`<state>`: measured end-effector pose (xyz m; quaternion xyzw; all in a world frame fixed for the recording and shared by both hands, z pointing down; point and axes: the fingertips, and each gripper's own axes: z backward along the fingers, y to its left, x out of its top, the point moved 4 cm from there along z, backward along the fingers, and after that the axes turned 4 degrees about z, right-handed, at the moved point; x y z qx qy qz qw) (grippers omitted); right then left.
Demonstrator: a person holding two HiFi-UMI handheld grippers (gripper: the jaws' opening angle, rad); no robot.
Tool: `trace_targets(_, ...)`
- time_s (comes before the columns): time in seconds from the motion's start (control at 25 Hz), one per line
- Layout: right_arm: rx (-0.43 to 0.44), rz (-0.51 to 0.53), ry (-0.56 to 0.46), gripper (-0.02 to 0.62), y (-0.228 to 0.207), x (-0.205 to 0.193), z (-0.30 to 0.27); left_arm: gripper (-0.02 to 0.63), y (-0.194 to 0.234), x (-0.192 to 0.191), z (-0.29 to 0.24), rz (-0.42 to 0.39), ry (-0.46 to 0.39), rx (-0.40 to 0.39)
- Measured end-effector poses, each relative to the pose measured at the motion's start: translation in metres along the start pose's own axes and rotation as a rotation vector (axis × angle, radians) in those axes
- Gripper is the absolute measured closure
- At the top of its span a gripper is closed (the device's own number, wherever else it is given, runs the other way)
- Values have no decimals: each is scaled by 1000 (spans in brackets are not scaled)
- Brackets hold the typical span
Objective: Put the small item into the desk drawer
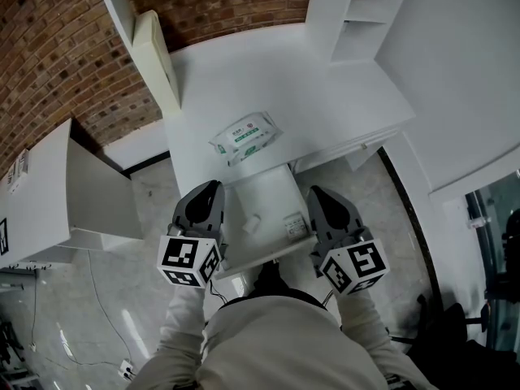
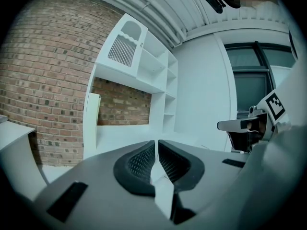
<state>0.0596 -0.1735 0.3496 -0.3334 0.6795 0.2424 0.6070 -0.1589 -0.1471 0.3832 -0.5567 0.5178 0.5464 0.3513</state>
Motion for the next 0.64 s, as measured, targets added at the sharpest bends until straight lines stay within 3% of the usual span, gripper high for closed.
trace_targets(0.64, 19, 6, 18, 569, 0, -4, -6, 569, 1, -3, 1, 0, 6, 14)
